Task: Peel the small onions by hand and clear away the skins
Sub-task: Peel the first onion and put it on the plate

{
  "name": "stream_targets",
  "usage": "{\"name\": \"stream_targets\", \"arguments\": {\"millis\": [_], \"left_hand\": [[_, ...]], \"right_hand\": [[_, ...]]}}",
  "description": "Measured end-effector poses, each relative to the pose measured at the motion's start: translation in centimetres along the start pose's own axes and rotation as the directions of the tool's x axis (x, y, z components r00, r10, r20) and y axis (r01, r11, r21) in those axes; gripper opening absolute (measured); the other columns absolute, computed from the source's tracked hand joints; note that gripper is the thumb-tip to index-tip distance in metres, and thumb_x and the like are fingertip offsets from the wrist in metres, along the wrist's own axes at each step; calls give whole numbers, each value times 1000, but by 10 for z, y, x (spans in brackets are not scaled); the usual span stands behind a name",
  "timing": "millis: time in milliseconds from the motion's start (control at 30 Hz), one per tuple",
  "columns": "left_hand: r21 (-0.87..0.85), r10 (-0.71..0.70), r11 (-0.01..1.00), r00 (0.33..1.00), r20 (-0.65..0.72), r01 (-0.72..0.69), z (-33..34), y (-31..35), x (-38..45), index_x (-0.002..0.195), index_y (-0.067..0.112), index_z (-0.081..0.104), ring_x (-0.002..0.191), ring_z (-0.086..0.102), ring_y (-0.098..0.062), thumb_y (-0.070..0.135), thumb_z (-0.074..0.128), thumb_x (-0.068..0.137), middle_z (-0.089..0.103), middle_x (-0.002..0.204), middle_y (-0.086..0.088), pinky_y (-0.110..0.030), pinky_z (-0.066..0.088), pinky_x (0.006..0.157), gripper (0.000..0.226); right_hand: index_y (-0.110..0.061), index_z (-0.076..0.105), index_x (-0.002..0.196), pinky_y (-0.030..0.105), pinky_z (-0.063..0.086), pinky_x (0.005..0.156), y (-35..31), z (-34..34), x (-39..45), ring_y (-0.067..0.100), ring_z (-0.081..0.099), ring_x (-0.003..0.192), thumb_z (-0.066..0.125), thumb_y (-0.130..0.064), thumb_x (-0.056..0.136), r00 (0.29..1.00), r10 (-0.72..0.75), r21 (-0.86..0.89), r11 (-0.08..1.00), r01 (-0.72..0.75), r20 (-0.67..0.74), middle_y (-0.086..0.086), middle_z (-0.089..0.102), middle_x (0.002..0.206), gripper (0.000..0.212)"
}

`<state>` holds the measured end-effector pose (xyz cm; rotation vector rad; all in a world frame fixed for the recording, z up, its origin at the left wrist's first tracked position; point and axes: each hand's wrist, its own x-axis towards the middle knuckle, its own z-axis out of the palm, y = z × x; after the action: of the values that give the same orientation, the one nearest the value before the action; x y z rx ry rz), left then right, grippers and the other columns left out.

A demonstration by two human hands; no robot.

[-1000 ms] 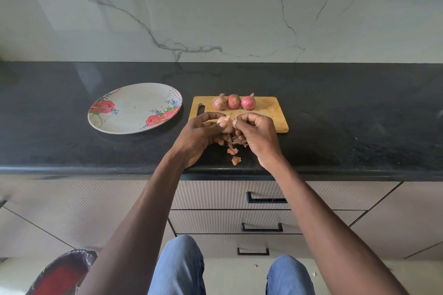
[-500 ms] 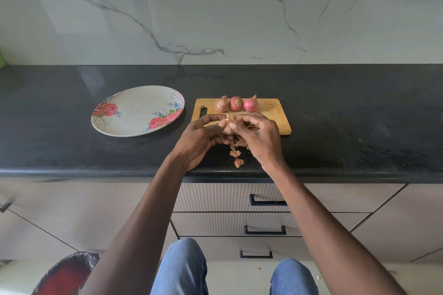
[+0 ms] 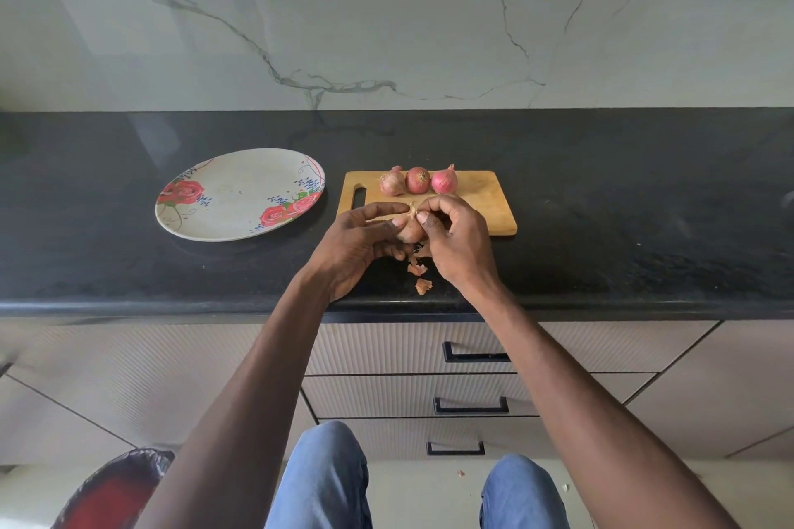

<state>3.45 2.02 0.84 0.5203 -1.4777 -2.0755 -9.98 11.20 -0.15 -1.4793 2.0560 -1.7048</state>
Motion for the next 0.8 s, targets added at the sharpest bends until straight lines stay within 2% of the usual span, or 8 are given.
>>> {"name": "stream_targets", "arguments": {"millis": [100, 167, 233, 400, 533, 667, 733, 800], "left_hand": [[-11, -5, 1000, 1000, -28, 5, 0, 0, 0, 120, 1, 55, 73, 67, -28, 6, 64, 94, 66, 94, -25, -28, 59, 63, 28], [6, 4, 1000, 1000, -25, -4, 2, 2, -1, 121, 0, 55, 74, 67, -26, 3, 69, 87, 68, 94, -22, -28, 57, 62, 37], [3, 5, 1000, 999, -49, -5, 3, 3, -2, 120, 1, 54, 73, 67, -25, 4, 74, 79, 69, 93, -19, -27, 55, 59, 46], [7, 10, 1000, 999, -47, -10, 3, 1, -1, 113, -4, 56, 76, 65, -28, 16, 67, 88, 65, 99, -27, -26, 56, 60, 34], [-13, -16, 1000, 999, -40, 16, 0, 1, 1, 116, -7, 58, 81, 66, -29, 9, 52, 101, 65, 104, -30, -27, 59, 65, 23], [-27, -31, 999, 998, -58, 30, 1, 2, -1, 116, -6, 59, 79, 67, -28, 4, 45, 104, 65, 107, -29, -27, 59, 65, 21], [-60, -31, 998, 997, -73, 26, 2, 4, -2, 118, -1, 59, 76, 67, -28, 2, 41, 104, 68, 103, -26, -27, 59, 63, 23], [-95, -27, 995, 996, -80, 19, 3, 4, -2, 121, 1, 58, 73, 68, -27, 2, 39, 105, 70, 97, -23, -27, 59, 62, 25]], "right_hand": [[-11, 62, 91, 12, 47, 76, -1, 1, 0, 5, 59, 85, 58, -7, 99, 999, 41, 26, 999, -42, 30, 1, 64, 95, 9], [-11, 62, 95, 17, 49, 76, -2, 1, 1, 6, 60, 88, 56, -8, 101, 996, 79, 47, 996, -82, 50, 1, 65, 97, 8], [-12, 61, 96, 10, 46, 71, -3, 0, 1, 3, 60, 86, 54, -10, 102, 992, 102, 67, 992, -107, 72, 0, 66, 96, 9], [-15, 58, 95, 6, 43, 67, -3, -1, 1, 4, 59, 87, 50, -13, 104, 987, 136, 91, 985, -143, 83, -3, 64, 95, 12], [-16, 57, 96, 21, 51, 75, -2, 0, 1, 11, 62, 91, 49, -14, 105, 984, 159, 109, 980, -167, 80, -3, 63, 95, 12], [-19, 54, 93, 32, 55, 70, 0, 0, 1, 12, 62, 81, 50, -13, 104, 981, 189, 120, 974, -194, 51, -5, 61, 86, 14], [-19, 53, 94, 29, 49, 64, 1, 0, 1, 10, 58, 72, 49, -12, 104, 979, 201, 125, 971, -203, 34, -2, 60, 83, 13], [-18, 53, 97, 26, 45, 65, 3, 0, 1, 10, 57, 74, 50, -11, 104, 979, 202, 121, 972, -203, 19, 1, 60, 85, 10]]}}
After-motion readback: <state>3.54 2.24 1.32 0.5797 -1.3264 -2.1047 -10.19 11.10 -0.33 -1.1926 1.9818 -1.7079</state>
